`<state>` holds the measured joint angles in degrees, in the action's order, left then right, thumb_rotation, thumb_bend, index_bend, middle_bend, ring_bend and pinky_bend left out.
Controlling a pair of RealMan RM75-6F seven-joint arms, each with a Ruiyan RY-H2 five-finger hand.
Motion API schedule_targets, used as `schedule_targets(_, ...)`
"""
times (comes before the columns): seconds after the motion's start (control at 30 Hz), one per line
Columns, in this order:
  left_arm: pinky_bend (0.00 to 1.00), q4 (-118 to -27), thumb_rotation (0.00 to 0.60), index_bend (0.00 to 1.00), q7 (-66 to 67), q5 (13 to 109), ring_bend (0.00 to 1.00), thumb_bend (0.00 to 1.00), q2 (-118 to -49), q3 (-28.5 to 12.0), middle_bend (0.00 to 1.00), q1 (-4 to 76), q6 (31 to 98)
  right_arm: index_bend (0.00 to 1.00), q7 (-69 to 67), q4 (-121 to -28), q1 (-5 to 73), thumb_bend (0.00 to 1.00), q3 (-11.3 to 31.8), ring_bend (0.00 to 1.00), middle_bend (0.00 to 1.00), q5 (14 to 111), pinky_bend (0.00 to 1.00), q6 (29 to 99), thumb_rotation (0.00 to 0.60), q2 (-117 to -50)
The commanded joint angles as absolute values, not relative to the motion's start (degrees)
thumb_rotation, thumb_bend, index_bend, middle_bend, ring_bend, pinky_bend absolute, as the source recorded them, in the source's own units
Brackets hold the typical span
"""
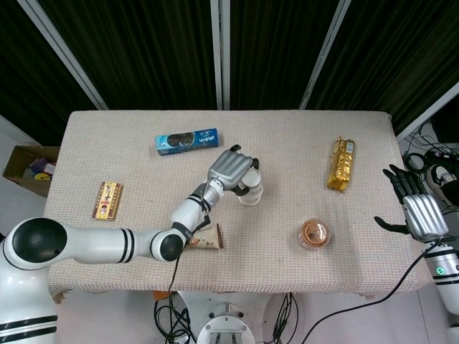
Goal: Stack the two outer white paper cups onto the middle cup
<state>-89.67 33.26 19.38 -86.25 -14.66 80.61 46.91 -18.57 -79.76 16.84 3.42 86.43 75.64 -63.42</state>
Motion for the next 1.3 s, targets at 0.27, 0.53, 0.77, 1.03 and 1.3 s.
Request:
schedule_targets(0.27,0.12,-86.6,0.6,0.41,34.1,19.3,0.31,0.35,-90.5,-12.4,0.4,81.2,48.5,0.0,-19.0,-79.3,16.7,0.11,3.5,0.0,0.0,86.6,0.0,75.4,0.6,-63.7)
schedule_targets(0.53,0.12,-80.4,0.6,0.36,35.8,19.8,0.22,0.3,-96.9,-10.3,0.32,81.2,49.7,0.0,-19.5,-79.1,16.6,0.11,3.7,0.0,0.0,86.6,0.0,75.3,0.6,-63.9)
schedule_targets(0.77,0.11,-80.9,0.6,0.25,41.0,21.1,0.12,0.18,-97.9,-6.9,0.18,80.8,51.0,0.0,-19.9,-78.8,16.5,0.12,3.9,0.0,0.0,86.5,0.0,75.2,0.6,-64.0)
schedule_targets(1.03,0.11,-94.4,0.6,0.21,32.6,31.8,0.1,0.14,-88.5,-10.2,0.12,73.2,59.9,0.0,-19.9,-79.5,16.3,0.11,4.0,0.0,0.0,86.9,0.0,75.6,0.6,-63.7)
schedule_targets(1.3,0.11,-105.0,0.6,0.21,23.7,46.9,0.1,0.15,-72.0,-3.9,0.13,57.2,72.4,0.0,-23.9,-79.7,15.8,0.15,3.3,0.0,0.0,86.9,0.0,74.8,0.6,-61.7)
